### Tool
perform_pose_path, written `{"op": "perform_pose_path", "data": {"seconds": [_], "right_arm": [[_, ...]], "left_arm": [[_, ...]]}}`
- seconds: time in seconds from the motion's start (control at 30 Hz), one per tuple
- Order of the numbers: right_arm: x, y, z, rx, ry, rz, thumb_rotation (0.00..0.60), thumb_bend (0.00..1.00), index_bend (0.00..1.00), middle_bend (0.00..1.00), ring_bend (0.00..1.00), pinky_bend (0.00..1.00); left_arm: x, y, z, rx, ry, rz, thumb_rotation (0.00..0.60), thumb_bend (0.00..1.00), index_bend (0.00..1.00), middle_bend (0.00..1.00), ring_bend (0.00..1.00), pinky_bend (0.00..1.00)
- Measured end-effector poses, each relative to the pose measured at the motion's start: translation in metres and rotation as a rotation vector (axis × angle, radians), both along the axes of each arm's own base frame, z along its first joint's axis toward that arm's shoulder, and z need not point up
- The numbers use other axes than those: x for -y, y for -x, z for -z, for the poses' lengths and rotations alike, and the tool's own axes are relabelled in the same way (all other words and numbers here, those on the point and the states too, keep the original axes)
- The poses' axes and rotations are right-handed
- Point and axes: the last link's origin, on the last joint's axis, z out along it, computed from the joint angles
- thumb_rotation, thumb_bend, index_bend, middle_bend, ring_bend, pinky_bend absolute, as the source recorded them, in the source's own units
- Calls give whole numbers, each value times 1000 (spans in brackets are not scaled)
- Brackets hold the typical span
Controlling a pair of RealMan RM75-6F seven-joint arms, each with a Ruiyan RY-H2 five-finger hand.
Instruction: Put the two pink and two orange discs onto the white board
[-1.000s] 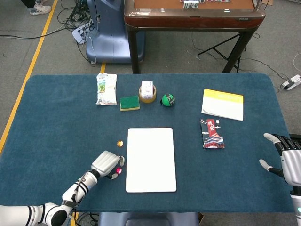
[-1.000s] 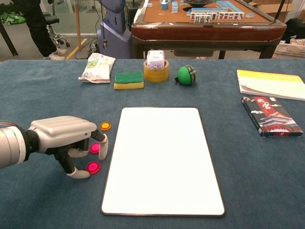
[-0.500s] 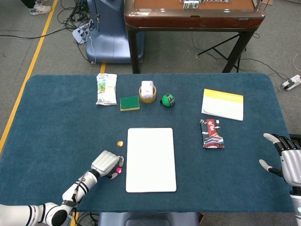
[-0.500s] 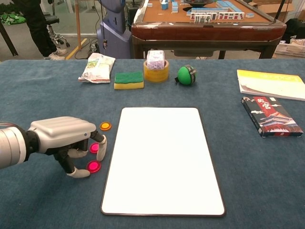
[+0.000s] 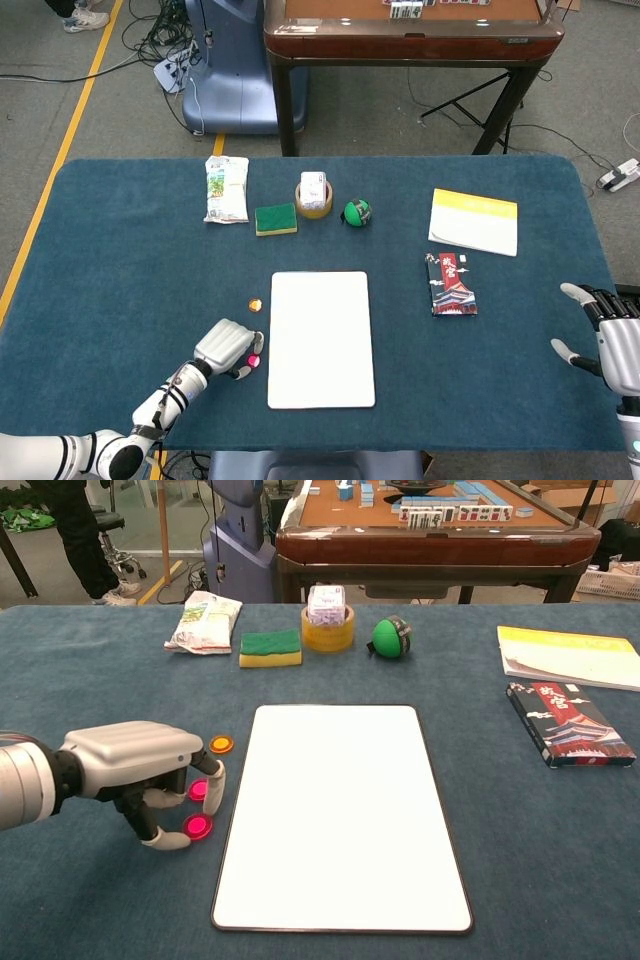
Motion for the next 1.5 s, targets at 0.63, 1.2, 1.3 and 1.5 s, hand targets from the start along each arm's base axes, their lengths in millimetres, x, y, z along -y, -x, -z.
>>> {"op": "perform_pose_path", "data": {"seconds": [0.63, 1.2, 1.3, 1.5], "right_arm": [[-12, -4, -8, 21, 16, -42, 600, 23, 237, 279, 250, 319], [-26, -3, -22, 70, 74, -87, 600, 23, 237, 286, 254, 319], [-26, -3, -22, 69, 73, -86, 600, 23, 237, 285, 255, 319], [-25, -3, -20, 61, 60, -76, 600, 23, 237, 286, 255, 319]], "left_arm": [[-3, -60, -6, 41, 3, 138, 600, 305, 626, 1000, 1000, 1000], [5, -93, 9, 13, 46, 201, 600, 300, 407, 1000, 1000, 1000], [4, -92, 9, -3, 45, 195, 600, 296, 378, 1000, 1000, 1000], [0, -87, 5, -15, 13, 181, 600, 296, 416, 1000, 1000, 1000]]}}
